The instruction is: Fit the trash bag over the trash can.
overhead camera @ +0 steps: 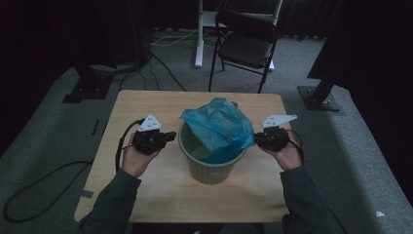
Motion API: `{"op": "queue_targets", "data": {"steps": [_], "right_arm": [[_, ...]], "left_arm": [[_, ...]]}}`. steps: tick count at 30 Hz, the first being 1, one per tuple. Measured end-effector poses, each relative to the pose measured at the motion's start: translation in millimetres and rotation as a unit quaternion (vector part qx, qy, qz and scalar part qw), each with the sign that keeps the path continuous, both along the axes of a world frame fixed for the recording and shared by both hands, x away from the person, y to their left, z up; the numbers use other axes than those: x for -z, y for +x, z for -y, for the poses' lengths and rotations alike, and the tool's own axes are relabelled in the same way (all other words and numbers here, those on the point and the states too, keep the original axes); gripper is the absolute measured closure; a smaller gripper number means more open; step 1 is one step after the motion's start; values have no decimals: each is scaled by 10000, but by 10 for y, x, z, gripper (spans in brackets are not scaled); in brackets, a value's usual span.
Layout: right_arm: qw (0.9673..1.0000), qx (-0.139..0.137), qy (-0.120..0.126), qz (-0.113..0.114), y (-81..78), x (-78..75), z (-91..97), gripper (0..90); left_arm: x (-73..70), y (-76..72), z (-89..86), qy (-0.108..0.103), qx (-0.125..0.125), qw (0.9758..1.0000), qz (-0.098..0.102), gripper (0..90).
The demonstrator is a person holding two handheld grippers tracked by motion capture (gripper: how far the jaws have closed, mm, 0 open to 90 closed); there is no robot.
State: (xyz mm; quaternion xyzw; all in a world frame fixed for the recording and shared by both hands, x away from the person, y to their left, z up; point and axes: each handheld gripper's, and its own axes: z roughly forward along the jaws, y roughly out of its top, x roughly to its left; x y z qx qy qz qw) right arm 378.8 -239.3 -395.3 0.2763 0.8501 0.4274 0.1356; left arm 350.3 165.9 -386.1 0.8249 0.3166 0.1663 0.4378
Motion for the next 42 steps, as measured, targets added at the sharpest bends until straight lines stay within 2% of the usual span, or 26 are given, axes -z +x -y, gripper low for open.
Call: {"op": "queue_targets", "data": {"steps": [4,10,14,17,18,20,22,23,24,25,27,28,29,30,32,34,35,38,42], "right_arm": [[10000,15,-30,23,-5,-15,5,898],[10000,88,12,42,46,-32,30,897],[9999,138,35,50,75,-49,45,897],[9998,162,24,61,93,-64,48,897],[9998,172,22,69,97,-70,49,897],[9998,174,61,87,111,-89,59,896],[9997,184,83,110,121,-103,63,896],[9997,184,83,110,121,-103,63,896],[9997,179,85,111,131,-112,62,896],[9997,183,85,105,133,-114,59,896],[9998,174,79,105,137,-113,56,896],[9998,158,76,110,140,-109,51,896],[9998,158,76,110,140,-108,51,895],[9998,168,80,92,135,-108,53,894],[9998,165,78,95,129,-107,59,893],[9998,161,87,93,118,-107,65,892],[9998,161,87,93,118,-107,65,892],[9998,171,110,76,92,-103,72,889],[9998,174,94,64,79,-90,78,888]], "left_arm": [[-49,20,9,-32,-60,10000,65,895],[-184,140,57,-213,-135,9996,138,762],[-273,277,107,-448,-64,9989,109,643],[-356,418,152,-755,-38,9971,41,541],[-397,506,205,-759,17,9971,-29,528],[-424,594,282,-680,26,9977,-59,484],[-427,688,355,-595,69,9980,-179,445],[-427,688,355,-595,69,9980,-179,443],[-409,765,411,-543,125,9980,-308,434],[-393,796,440,-476,136,9981,-354,421],[-379,813,461,-415,140,9983,-391,409],[-340,829,507,-250,143,9986,-439,433],[-328,815,516,-202,170,9987,-429,486],[-321,789,520,-138,170,9990,-381,576],[-312,726,510,-112,200,9993,-279,735],[-309,661,487,-87,258,9994,-225,837],[-309,661,487,-87,258,9994,-225,862],[-313,468,404,-20,365,9993,-36,894],[-324,312,292,-129,320,9993,123,895]]}}
